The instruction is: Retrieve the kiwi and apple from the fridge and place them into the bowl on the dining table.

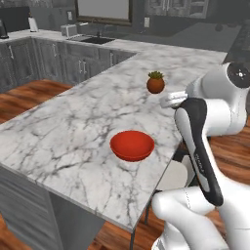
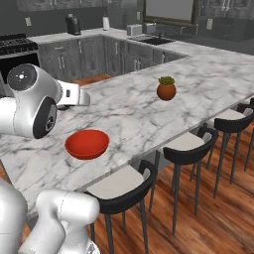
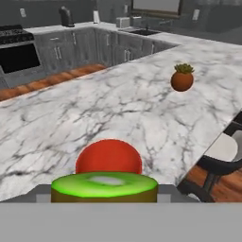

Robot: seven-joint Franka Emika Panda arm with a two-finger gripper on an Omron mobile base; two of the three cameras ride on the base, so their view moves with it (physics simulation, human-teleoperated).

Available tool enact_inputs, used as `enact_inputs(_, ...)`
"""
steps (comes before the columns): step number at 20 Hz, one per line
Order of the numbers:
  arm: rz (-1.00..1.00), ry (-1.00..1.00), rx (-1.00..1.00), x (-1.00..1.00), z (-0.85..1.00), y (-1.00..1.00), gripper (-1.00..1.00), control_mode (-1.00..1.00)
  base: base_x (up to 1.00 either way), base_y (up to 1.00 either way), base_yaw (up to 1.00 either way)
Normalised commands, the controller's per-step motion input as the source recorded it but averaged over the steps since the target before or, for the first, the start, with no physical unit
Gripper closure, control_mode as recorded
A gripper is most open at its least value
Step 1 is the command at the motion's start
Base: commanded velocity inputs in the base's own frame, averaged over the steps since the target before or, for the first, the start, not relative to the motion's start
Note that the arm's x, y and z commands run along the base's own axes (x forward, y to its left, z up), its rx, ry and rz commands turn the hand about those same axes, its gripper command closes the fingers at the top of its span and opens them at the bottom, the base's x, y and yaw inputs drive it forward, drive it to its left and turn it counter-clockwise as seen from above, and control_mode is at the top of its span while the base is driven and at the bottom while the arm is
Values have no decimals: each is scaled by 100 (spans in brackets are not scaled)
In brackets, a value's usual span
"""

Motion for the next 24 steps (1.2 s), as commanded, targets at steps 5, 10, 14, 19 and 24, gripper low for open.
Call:
enact_inputs(5,6,36,0,82,-59,51,100,-100,0,0,0)
enact_inputs(10,6,35,0,67,-58,34,100,-100,0,0,0)
enact_inputs(14,5,34,0,62,-58,15,100,-100,0,0,0)
enact_inputs(19,8,27,1,43,-49,0,100,-100,0,0,0)
enact_inputs(24,4,13,0,20,-35,0,100,-100,0,0,0)
